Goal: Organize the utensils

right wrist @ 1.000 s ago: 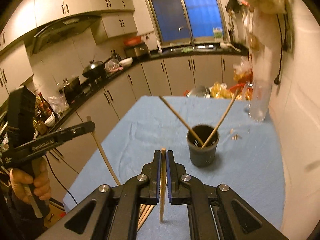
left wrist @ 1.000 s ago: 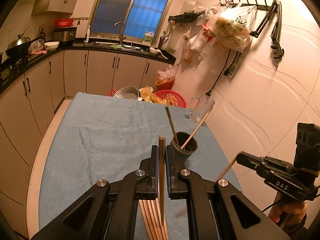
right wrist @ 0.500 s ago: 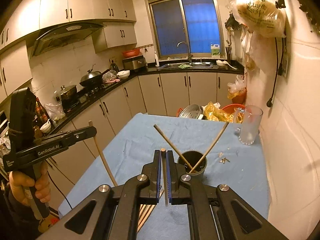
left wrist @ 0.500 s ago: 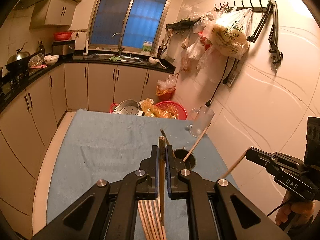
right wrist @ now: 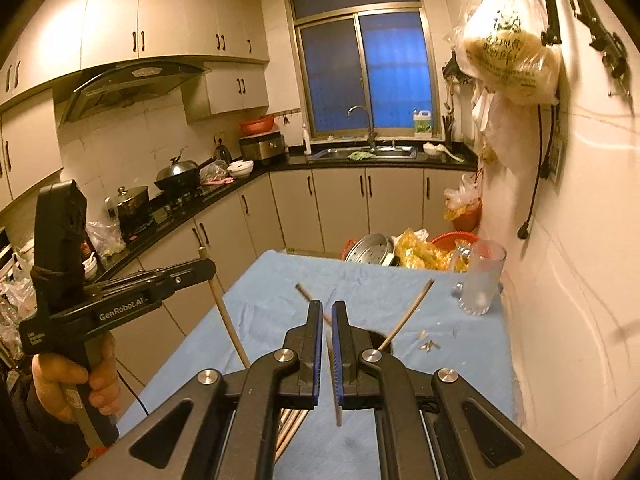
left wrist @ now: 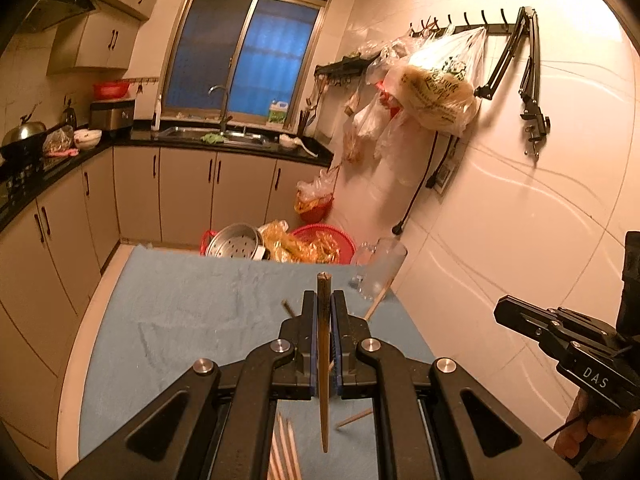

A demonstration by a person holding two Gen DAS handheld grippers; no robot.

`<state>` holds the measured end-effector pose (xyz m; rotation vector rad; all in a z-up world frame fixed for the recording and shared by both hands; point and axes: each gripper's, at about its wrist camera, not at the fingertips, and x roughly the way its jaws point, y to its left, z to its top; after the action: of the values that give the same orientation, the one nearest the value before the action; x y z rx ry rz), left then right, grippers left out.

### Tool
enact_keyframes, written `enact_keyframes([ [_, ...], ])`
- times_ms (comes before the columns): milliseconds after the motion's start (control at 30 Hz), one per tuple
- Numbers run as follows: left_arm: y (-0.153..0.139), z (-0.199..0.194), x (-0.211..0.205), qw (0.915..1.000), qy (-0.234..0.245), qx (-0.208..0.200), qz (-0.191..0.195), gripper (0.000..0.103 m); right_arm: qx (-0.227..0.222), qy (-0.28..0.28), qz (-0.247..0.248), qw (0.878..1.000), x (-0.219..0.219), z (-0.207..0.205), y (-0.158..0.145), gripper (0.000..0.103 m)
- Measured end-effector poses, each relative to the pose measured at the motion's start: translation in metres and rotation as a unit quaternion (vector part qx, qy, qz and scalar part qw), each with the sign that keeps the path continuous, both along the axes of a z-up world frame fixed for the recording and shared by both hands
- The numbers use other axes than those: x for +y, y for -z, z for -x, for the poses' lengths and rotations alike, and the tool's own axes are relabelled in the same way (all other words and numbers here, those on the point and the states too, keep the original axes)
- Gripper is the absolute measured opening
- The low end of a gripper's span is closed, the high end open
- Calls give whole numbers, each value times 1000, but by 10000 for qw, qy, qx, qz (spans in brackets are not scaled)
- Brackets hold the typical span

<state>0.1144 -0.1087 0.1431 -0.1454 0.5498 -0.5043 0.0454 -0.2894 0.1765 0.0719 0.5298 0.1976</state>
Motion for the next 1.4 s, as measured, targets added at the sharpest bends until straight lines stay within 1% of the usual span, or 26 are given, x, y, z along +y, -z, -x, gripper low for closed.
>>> enact_keyframes([
  [133, -9, -9, -14, 9999, -36, -121, 20, 6, -16, 69, 58, 10000, -5, -14, -12, 5],
  [200, -9, -13, -20, 9999, -12, -117, 48, 6, -3, 104, 64, 9999, -7, -21, -15, 5],
  [267, -7, -14, -22, 9999, 26, -96, 76, 6, 58, 111, 24, 9999, -10, -25, -12, 6],
  [333, -4, -15, -26, 9999, 97, -68, 33, 6, 293, 90, -198, 9993, -20, -30, 0, 9],
  [367, -1, -15, -28, 9999, 137, -52, 2, 6, 633, 31, -303, 9975, -27, -37, 15, 14],
  [400, 0, -15, -30, 9999, 168, -34, -15, 6, 884, -42, -378, 9954, -31, -41, 27, 22],
  [433, 2, -15, -31, 9998, 191, -18, -18, 6, 1275, -155, -431, 9908, -37, -47, 48, 39],
  [467, 5, -16, -31, 9998, 211, 10, -16, 6, 1562, -212, -400, 9867, -41, -50, 66, 52],
  [500, 7, -18, -32, 9998, 212, 36, -8, 6, 1816, -217, -354, 9825, -44, -53, 85, 53],
  [567, 12, -19, -32, 9997, 215, 85, 11, 6, 2125, -285, -250, 9764, -47, -55, 117, 53],
  [600, 14, -21, -31, 9997, 197, 129, 26, 6, 2329, -484, -106, 9712, -43, -57, 140, 51],
  [667, 18, -22, -29, 9997, 171, 182, 44, 6, 2544, -794, 154, 9637, -34, -61, 174, 47],
  [733, 21, -23, -24, 9997, 116, 222, 64, 6, 2629, -1092, 559, 9570, -24, -65, 204, 44],
  [767, 21, -23, -22, 9997, 92, 229, 59, 6, 2633, -1194, 692, 9548, -21, -67, 212, 44],
  [800, 22, -23, -18, 9997, 49, 233, 42, 6, 2651, -1357, 894, 9504, -16, -70, 227, 44],
  [867, 21, -24, -14, 9997, -8, 240, 19, 6, 2701, -1535, 1072, 9445, -12, -76, 243, 43],
  [967, 21, -27, -5, 9996, -116, 243, 32, 6, 2627, -1775, 1406, 9379, 0, -82, 254, 42],
  [1033, 23, -28, 0, 9995, -159, 268, 56, 6, 2621, -1913, 1540, 9333, 6, -83, 261, 42],
  [1067, 24, -29, 2, 9994, -184, 281, 64, 6, 2621, -1958, 1615, 9311, 10, -83, 263, 38],
  [1133, 27, -31, 5, 9992, -228, 325, 70, 6, 2645, -2000, 1772, 9266, 14, -85, 269, 36],
  [1167, 30, -33, 6, 9990, -245, 360, 81, 6, 2659, -2020, 1863, 9240, 17, -86, 274, 33],
  [1267, 35, -37, 7, 9986, -264, 445, 110, 6, 2639, -2029, 2160, 9179, 23, -88, 284, 29],
  [1300, 37, -39, 7, 9984, -270, 479, 120, 6, 2617, -2059, 2131, 9185, 24, -89, 284, 26],
  [1333, 37, -39, 7, 9983, -273, 496, 123, 6, 2652, -2055, 2104, 9183, 23, -91, 284, 19],
  [1400, 39, -40, 7, 9982, -273, 524, 136, 6, 2661, -2032, 2122, 9181, 23, -92, 284, 14],
])
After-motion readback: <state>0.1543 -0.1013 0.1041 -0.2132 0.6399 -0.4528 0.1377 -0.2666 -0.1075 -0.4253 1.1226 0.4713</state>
